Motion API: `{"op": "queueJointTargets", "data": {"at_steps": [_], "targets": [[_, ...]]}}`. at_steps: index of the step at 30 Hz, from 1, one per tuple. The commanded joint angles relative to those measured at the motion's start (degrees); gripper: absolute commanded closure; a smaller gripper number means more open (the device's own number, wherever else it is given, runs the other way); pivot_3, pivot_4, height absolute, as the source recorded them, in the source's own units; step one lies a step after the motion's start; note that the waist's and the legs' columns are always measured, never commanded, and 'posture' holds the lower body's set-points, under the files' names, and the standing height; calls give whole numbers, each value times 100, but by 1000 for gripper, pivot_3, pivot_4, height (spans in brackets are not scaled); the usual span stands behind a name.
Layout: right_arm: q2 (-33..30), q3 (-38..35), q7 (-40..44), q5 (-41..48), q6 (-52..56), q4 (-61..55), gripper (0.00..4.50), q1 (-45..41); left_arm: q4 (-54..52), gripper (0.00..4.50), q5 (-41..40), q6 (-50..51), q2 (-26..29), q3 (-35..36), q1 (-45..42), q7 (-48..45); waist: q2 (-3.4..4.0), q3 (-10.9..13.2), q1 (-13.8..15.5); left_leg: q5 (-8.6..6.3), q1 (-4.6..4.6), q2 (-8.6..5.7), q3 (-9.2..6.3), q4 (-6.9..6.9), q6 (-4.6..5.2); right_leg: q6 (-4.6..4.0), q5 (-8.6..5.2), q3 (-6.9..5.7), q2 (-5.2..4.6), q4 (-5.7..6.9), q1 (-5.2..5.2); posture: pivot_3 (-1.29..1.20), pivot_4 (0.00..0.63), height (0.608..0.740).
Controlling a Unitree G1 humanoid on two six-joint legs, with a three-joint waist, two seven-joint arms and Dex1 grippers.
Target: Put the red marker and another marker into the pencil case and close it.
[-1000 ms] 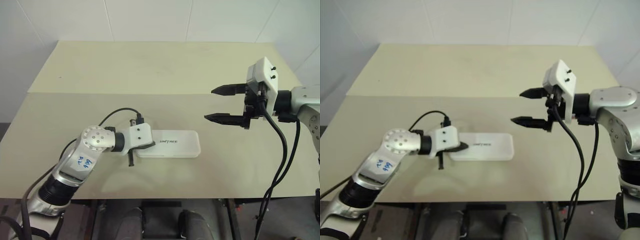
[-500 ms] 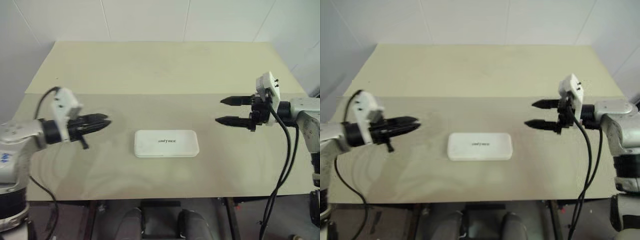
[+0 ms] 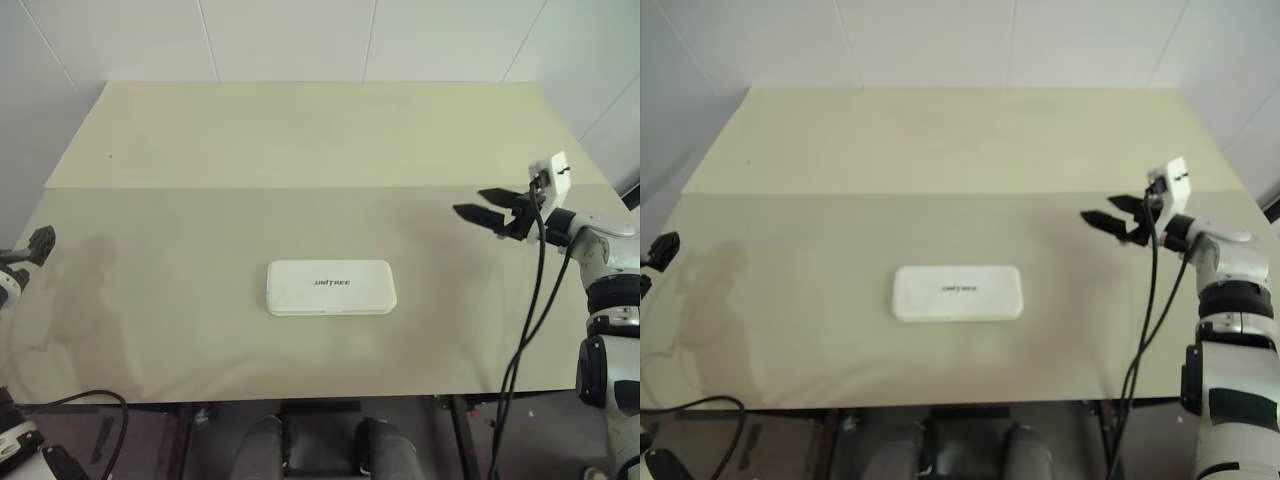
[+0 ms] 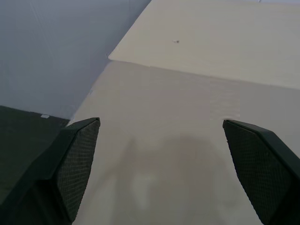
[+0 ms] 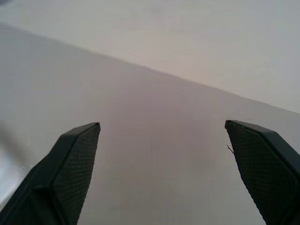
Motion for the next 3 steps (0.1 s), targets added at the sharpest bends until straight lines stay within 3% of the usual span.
{"op": "queueJointTargets", "data": {"at_steps": [1,3], "targets": [[-213,-41,535,161,179,-858,0,88,-819,9,-596,358,359,-1,473,-836,0,0,-24,-2,0,1,0,1,-2,0,0,0,0,0,0,0,150,740],[-318,-61,702,179,285,-1186,0,208,-1470,9,-921,410,493,-129,1058,-1573,0,0,-36,-4,0,4,0,1,-6,0,0,0,0,0,-1,0,150,740]]}}
